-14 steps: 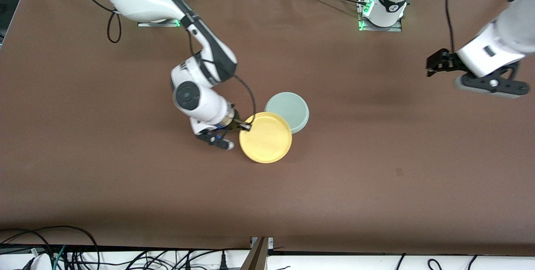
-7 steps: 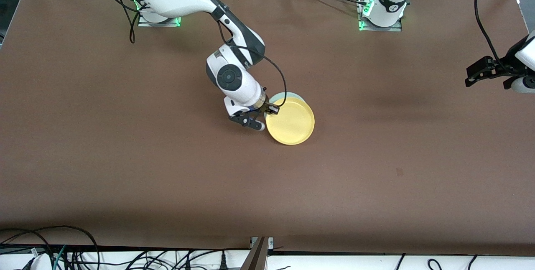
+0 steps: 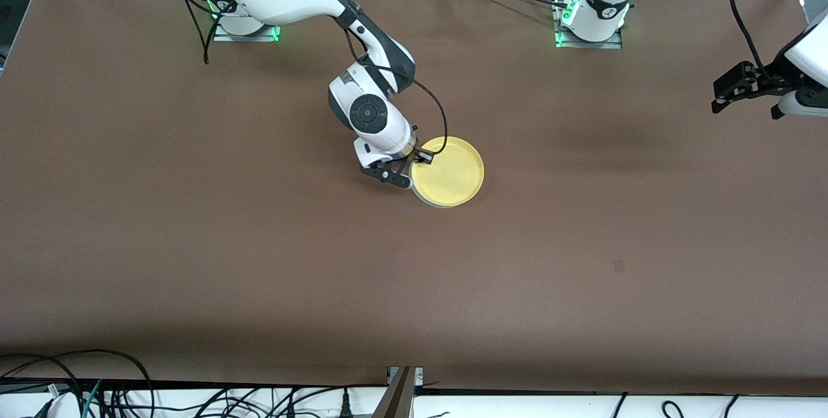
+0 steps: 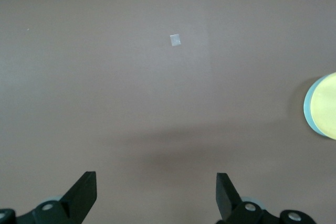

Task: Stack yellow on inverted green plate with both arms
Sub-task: 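Lower the yellow plate onto the green plate and open the right gripper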

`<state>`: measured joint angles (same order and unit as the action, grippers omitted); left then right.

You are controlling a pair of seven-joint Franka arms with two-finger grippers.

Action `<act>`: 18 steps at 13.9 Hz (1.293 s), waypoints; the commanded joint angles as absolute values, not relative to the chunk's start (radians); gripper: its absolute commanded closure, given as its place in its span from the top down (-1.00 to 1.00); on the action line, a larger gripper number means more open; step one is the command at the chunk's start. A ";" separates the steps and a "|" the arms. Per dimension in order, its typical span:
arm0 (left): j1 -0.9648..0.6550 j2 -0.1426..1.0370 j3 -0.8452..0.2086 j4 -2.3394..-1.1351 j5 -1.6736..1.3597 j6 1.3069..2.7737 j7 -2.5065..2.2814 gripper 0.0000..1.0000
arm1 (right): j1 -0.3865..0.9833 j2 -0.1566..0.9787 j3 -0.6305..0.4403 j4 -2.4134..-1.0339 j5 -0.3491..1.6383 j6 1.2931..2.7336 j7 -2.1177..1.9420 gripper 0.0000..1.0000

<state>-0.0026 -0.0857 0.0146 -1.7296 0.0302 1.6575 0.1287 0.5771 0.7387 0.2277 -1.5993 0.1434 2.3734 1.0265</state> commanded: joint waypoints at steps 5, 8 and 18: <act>0.005 -0.083 0.006 -1.717 0.049 1.651 0.160 1.00 | 0.578 0.696 0.222 -1.644 0.149 2.335 1.061 0.23; 0.006 -0.080 0.011 -1.717 0.048 1.651 0.160 1.00 | 0.569 0.686 0.215 -1.637 0.149 2.283 1.060 1.00; 0.002 -0.080 0.000 -1.710 0.049 1.629 0.161 1.00 | 0.557 0.503 -0.020 -1.531 0.134 2.069 1.034 1.00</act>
